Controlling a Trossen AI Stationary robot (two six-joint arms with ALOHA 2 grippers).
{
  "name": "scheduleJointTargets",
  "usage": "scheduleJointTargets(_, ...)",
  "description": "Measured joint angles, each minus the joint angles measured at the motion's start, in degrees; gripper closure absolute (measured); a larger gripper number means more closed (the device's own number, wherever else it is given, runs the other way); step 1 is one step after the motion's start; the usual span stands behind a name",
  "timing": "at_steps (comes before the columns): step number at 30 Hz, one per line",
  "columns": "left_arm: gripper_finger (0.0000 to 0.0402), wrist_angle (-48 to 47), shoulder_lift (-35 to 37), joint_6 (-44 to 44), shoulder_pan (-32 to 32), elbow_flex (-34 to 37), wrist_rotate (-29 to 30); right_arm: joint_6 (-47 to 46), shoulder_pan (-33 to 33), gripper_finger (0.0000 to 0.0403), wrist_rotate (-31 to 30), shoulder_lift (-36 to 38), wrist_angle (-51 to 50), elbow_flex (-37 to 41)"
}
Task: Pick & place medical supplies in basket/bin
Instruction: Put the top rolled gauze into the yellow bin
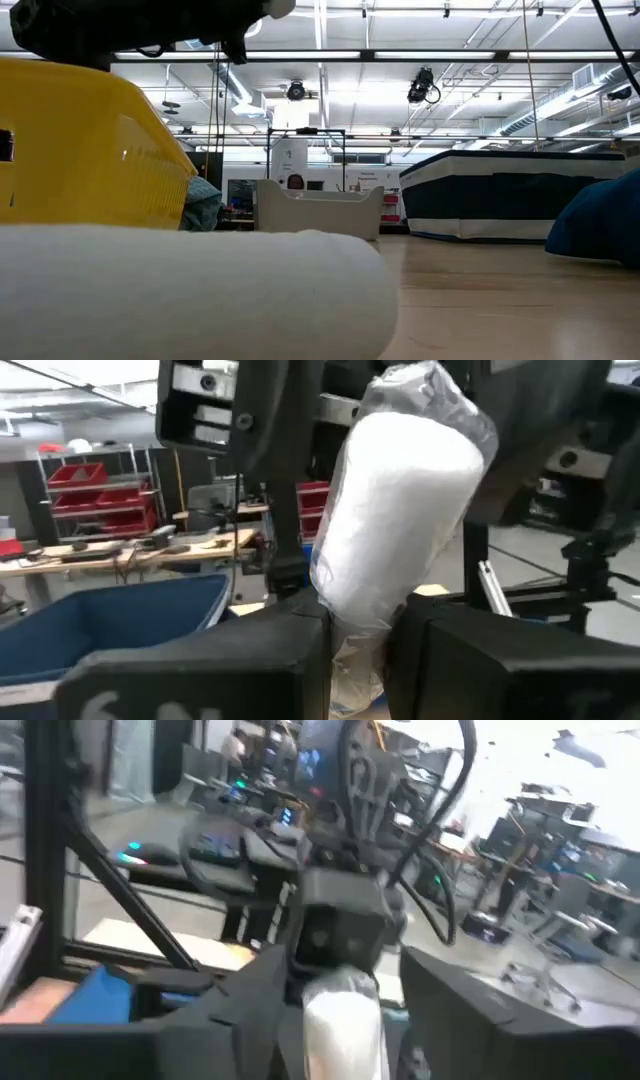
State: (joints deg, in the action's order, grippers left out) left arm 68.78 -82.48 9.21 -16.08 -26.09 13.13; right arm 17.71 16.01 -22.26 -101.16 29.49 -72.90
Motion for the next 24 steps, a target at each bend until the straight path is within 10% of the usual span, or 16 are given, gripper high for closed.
scheduleJointTargets(13, 0.0351, -14.68, 0.96, -2.59, -0.58, 0.0, 0.5, 2.18, 2.84, 0.0153, -3.44, 3.27, -6.53, 0.0)
scheduleJointTargets(24, 0.0351, -37.76, 6.53, -7.25, -6.1, -0.62, 0.33, -11.41, 4.26, 0.0172, -6.05, 7.43, -37.08, 0.0)
